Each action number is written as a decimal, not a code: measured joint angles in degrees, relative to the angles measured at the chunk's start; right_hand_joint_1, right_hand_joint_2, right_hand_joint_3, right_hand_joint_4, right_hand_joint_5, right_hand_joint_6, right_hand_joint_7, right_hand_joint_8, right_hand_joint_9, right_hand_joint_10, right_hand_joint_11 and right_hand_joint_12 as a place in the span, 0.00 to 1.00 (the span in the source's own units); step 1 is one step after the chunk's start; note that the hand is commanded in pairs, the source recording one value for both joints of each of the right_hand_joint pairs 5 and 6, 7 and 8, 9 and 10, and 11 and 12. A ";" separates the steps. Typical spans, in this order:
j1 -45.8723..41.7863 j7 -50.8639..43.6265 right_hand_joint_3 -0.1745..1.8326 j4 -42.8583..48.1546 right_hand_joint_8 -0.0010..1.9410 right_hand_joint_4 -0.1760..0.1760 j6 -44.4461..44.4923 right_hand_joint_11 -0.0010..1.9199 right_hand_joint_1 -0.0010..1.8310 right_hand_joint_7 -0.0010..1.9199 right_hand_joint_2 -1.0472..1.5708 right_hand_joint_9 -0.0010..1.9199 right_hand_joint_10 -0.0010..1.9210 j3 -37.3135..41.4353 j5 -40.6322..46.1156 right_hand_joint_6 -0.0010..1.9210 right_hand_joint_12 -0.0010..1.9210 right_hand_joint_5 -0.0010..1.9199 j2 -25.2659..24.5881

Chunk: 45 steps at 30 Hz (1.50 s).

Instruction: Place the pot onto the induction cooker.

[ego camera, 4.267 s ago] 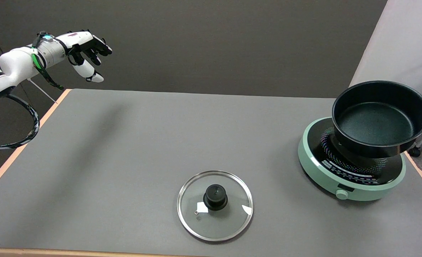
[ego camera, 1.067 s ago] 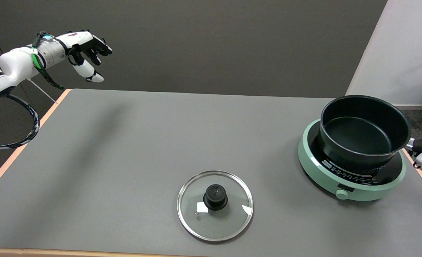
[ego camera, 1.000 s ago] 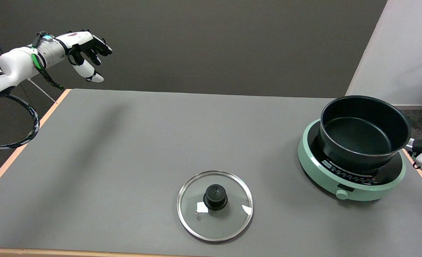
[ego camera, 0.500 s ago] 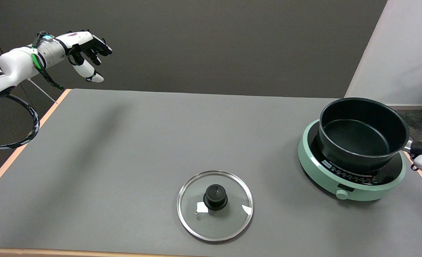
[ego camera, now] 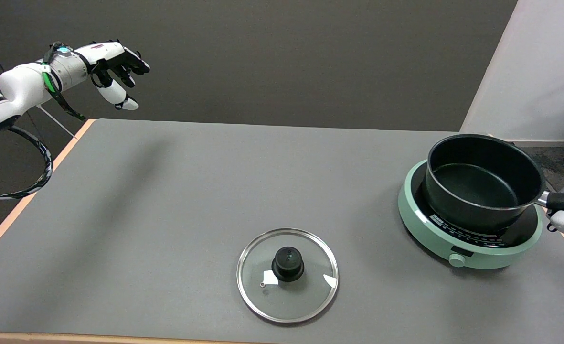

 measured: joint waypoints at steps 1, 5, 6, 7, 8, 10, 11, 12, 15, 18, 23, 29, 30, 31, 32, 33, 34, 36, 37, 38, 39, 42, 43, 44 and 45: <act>0.00 0.00 0.63 0.00 0.85 0.21 0.00 0.86 0.55 0.86 0.77 0.86 0.86 -0.05 0.05 0.86 0.86 0.86 0.00; -0.01 0.00 0.63 -0.03 0.85 0.21 0.00 0.86 0.55 0.86 0.77 0.86 0.86 -0.23 0.27 0.86 0.86 0.86 -0.01; -0.02 0.00 0.63 -0.04 0.85 0.21 0.00 0.86 0.55 0.86 0.77 0.86 0.86 -0.29 0.36 0.86 0.86 0.86 -0.03; -0.03 0.00 0.63 -0.05 0.85 0.21 0.00 0.86 0.55 0.86 0.78 0.86 0.86 -0.34 0.41 0.86 0.86 0.86 -0.04; -0.04 0.00 0.62 -0.06 0.86 0.21 0.00 0.86 0.55 0.86 0.78 0.86 0.86 -0.37 0.44 0.86 0.86 0.86 -0.05; -0.06 0.00 0.60 -0.09 0.86 0.21 0.00 0.87 0.55 0.87 0.79 0.87 0.86 -0.46 0.52 0.86 0.86 0.87 -0.08; -0.07 0.00 0.58 -0.10 0.85 0.20 0.00 0.85 0.55 0.85 0.80 0.85 0.85 -0.50 0.58 0.85 0.85 0.85 -0.10; -0.07 0.00 0.56 -0.12 0.84 0.20 0.00 0.84 0.54 0.84 0.80 0.84 0.84 -0.53 0.62 0.84 0.84 0.84 -0.11; -0.09 -0.02 0.54 -0.16 0.78 0.19 -0.02 0.79 0.54 0.79 0.81 0.79 0.79 -0.60 0.65 0.79 0.79 0.79 -0.16; -0.09 -0.08 0.57 -0.20 0.73 0.21 -0.18 0.73 0.54 0.73 0.78 0.73 0.73 -0.68 0.66 0.73 0.73 0.73 -0.21; -0.16 -0.22 0.74 -0.22 0.64 0.32 -0.23 0.64 0.54 0.64 0.74 0.64 0.64 -0.76 0.66 0.64 0.64 0.64 -0.27; -0.22 -0.33 0.92 -0.26 0.60 0.36 -0.46 0.61 0.51 0.61 0.64 0.61 0.61 -0.85 0.64 0.61 0.61 0.61 -0.30; -0.25 -0.35 0.97 -0.28 0.59 0.44 -0.46 0.60 0.50 0.60 0.59 0.60 0.60 -0.90 0.65 0.60 0.60 0.60 -0.30; -0.28 -0.36 1.00 -0.29 0.56 0.68 -0.46 0.56 0.50 0.56 0.50 0.56 0.56 -0.93 0.65 0.56 0.56 0.56 -0.30; -0.26 -0.37 1.00 -0.29 0.52 0.92 -0.46 0.53 0.50 0.53 0.43 0.53 0.53 -1.00 0.64 0.53 0.53 0.53 -0.31; -0.24 -0.37 1.00 -0.30 0.51 1.00 -0.47 0.51 0.50 0.51 0.40 0.51 0.51 -1.05 0.63 0.51 0.51 0.51 -0.31; -0.24 -0.37 1.00 -0.31 0.49 1.00 -0.47 0.49 0.50 0.49 0.38 0.49 0.49 -1.09 0.63 0.49 0.49 0.49 -0.31; -0.25 -0.38 1.00 -0.33 0.44 1.00 -0.47 0.44 0.52 0.44 0.33 0.44 0.44 -1.25 0.62 0.44 0.44 0.44 -0.32; -0.24 -0.38 1.00 -0.33 0.38 1.00 -0.47 0.39 0.53 0.39 0.29 0.39 0.39 -1.30 0.62 0.39 0.39 0.39 -0.32; -0.25 -0.39 1.00 -0.34 0.35 1.00 -0.47 0.36 0.53 0.36 0.28 0.36 0.36 -1.35 0.63 0.36 0.36 0.36 -0.32; -0.25 -0.41 1.00 -0.35 0.34 1.00 -0.47 0.34 0.53 0.34 0.27 0.34 0.34 -1.43 0.62 0.34 0.34 0.34 -0.32; -0.25 -0.44 0.79 -0.37 0.23 0.55 -0.47 0.23 0.58 0.23 0.21 0.23 0.23 -1.55 0.63 0.23 0.23 0.23 -0.32; -0.25 -0.45 0.72 -0.38 0.25 0.51 -0.47 0.25 0.59 0.25 0.20 0.25 0.25 -1.60 0.64 0.25 0.25 0.25 -0.32; -0.25 -0.46 0.69 -0.38 0.26 0.48 -0.47 0.26 0.59 0.26 0.20 0.26 0.26 -1.68 0.65 0.26 0.26 0.26 -0.32; -0.25 -0.46 0.65 -0.38 0.28 0.42 -0.47 0.28 0.58 0.28 0.19 0.28 0.28 -1.73 0.66 0.28 0.28 0.28 -0.32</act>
